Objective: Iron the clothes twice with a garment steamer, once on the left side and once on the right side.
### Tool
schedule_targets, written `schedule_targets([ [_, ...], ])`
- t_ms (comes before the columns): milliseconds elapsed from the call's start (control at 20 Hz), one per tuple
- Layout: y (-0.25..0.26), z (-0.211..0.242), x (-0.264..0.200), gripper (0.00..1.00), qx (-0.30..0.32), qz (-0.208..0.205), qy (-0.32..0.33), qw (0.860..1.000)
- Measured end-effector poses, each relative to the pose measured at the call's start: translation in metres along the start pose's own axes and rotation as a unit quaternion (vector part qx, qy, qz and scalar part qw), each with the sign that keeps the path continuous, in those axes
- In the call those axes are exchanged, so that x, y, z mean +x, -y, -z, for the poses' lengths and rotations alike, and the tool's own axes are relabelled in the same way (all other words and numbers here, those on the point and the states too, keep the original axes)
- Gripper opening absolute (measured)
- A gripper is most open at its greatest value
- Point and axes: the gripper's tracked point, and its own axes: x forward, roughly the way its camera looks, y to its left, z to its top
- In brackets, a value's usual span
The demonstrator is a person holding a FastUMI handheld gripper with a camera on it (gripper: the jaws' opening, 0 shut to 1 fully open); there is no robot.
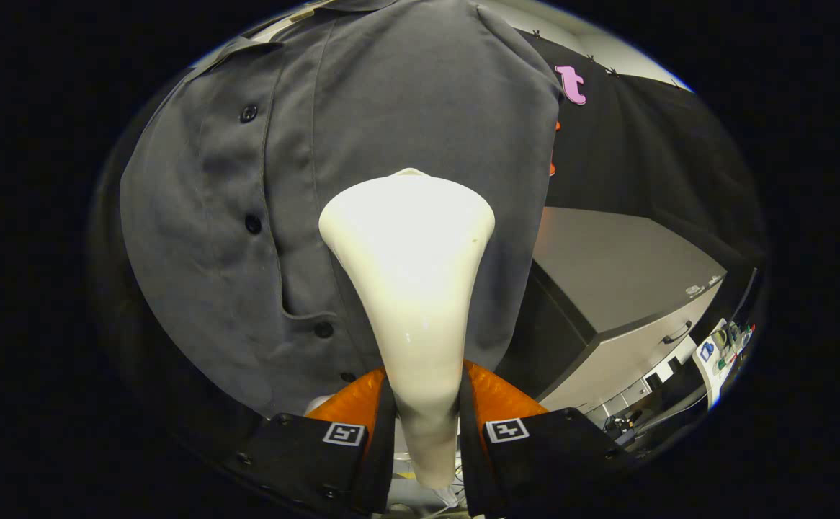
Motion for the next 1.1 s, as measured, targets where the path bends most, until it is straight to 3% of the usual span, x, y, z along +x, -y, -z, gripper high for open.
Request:
schedule_targets([
  [1100, 0.018, 0.172, 0.041, 0.47, 0.023, 0.015, -0.139, 0.99],
])
